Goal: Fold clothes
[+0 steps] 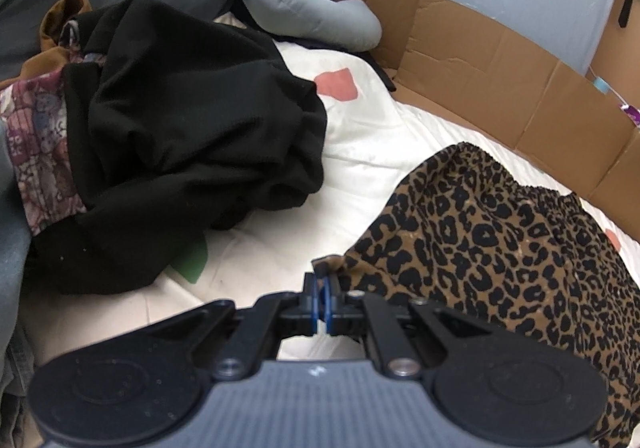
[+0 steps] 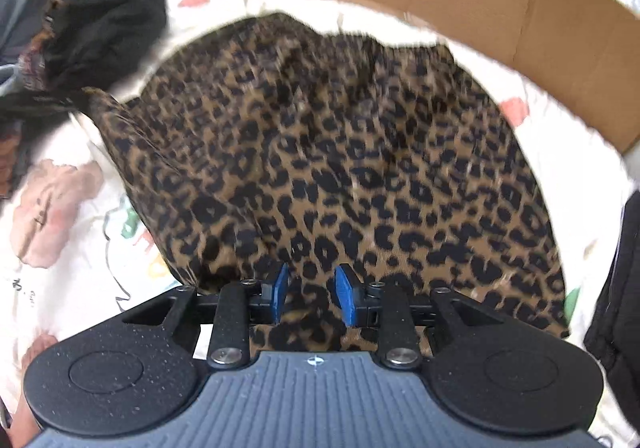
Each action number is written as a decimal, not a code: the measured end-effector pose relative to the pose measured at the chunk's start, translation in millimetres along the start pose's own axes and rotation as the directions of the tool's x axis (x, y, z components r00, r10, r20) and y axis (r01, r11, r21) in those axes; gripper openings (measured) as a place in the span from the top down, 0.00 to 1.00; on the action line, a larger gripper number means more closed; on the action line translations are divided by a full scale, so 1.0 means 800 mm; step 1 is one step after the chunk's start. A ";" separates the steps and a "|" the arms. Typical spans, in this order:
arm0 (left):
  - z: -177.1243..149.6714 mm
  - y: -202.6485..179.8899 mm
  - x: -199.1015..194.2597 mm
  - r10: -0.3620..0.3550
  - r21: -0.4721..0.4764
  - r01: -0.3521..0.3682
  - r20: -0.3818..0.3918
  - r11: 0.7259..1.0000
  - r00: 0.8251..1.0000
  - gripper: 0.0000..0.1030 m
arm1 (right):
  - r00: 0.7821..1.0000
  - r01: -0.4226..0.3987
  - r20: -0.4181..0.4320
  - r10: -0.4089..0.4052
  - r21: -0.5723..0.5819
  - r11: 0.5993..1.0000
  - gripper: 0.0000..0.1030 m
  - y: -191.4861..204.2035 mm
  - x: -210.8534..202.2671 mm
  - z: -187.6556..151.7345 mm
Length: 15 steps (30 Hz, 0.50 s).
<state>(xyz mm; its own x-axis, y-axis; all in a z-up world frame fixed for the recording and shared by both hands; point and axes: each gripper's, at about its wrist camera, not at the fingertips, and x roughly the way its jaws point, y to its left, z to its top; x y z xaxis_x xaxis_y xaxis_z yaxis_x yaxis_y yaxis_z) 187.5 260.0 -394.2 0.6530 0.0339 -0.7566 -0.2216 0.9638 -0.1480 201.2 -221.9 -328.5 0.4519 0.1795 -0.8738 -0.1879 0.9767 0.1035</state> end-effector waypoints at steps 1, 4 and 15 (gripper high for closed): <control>0.000 0.000 0.000 0.001 0.003 -0.001 -0.002 1.000 1.000 0.97 | 1.000 -0.020 0.008 0.020 0.010 1.000 0.67 0.000 -0.006 0.001; -0.001 0.001 0.001 0.004 0.010 -0.004 -0.009 1.000 1.000 0.97 | 0.995 -0.094 0.018 0.093 0.023 0.995 0.68 0.008 -0.016 -0.001; -0.002 0.003 0.010 0.009 0.004 -0.009 -0.019 1.000 1.000 0.97 | 0.975 -0.223 -0.023 0.222 -0.083 0.971 0.68 0.053 0.020 -0.029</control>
<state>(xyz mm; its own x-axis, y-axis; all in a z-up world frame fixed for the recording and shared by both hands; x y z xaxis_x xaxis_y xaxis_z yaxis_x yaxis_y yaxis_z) 191.0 262.3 -401.2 0.6371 0.0375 -0.7699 -0.2247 0.9645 -0.1389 180.1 -180.1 -349.3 0.3785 0.3889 -0.8399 -0.3554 0.8990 0.2561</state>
